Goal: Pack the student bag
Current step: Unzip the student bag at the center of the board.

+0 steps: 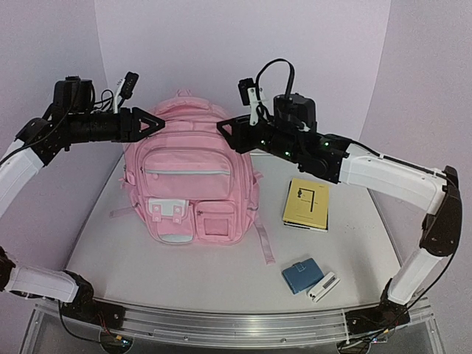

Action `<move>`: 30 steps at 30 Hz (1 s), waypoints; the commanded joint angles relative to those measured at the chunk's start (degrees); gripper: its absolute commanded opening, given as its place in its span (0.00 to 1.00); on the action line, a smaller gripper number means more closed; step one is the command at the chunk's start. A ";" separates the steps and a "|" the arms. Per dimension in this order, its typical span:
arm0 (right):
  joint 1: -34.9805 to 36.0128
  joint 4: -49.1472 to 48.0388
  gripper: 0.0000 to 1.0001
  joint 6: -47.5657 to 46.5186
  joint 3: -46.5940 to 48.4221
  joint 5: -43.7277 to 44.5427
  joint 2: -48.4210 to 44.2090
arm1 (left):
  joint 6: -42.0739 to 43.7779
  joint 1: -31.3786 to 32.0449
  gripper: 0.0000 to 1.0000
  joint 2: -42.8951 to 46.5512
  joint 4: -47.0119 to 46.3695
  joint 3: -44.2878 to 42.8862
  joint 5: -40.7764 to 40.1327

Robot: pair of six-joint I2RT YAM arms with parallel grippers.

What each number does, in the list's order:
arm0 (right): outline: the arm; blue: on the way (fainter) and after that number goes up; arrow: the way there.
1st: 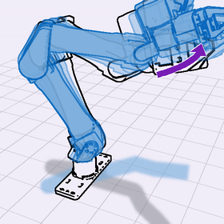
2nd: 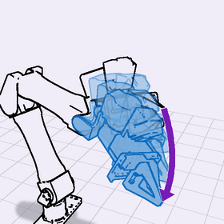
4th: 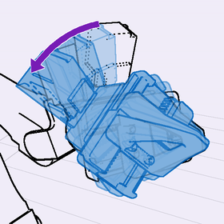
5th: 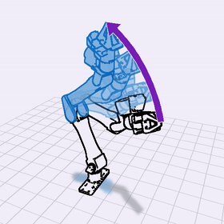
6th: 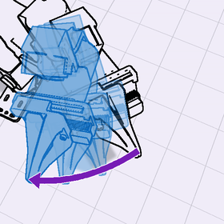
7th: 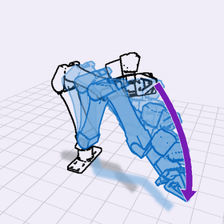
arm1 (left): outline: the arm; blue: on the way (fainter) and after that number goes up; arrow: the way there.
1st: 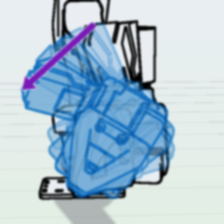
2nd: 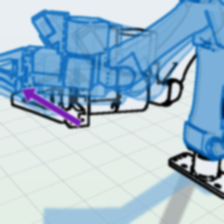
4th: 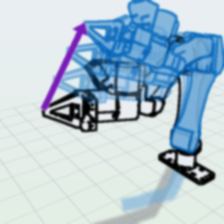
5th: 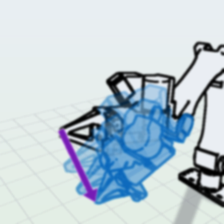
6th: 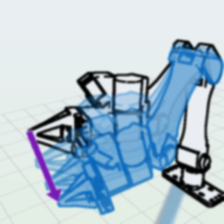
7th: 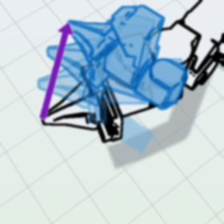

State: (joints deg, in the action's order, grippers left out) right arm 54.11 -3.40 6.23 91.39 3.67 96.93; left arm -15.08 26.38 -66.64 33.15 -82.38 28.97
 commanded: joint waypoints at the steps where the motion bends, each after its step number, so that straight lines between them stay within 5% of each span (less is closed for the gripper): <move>1: 0.42 -2.32 0.61 2.37 2.19 0.69 -4.16 | 4.60 -1.59 0.62 4.42 2.56 1.76 -10.73; 4: 0.38 -2.00 0.76 2.65 2.04 2.60 -4.95 | 5.82 -3.43 0.66 4.57 4.36 2.05 -12.71; 8: 0.41 -0.45 0.82 4.26 2.91 2.94 -5.86 | 6.89 -6.61 0.67 3.84 4.82 2.82 -13.81; 18: 0.42 3.39 0.83 10.35 5.88 -4.06 -5.76 | 9.14 -8.42 0.46 -0.68 4.08 1.12 -10.97; 30: 1.55 8.02 0.83 13.48 11.39 -10.38 -1.84 | 11.92 -8.43 0.44 -3.25 5.33 1.32 -5.97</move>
State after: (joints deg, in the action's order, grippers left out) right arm 54.48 4.22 17.43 98.75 -2.77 93.65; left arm -5.21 18.14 -69.06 37.56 -79.48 19.78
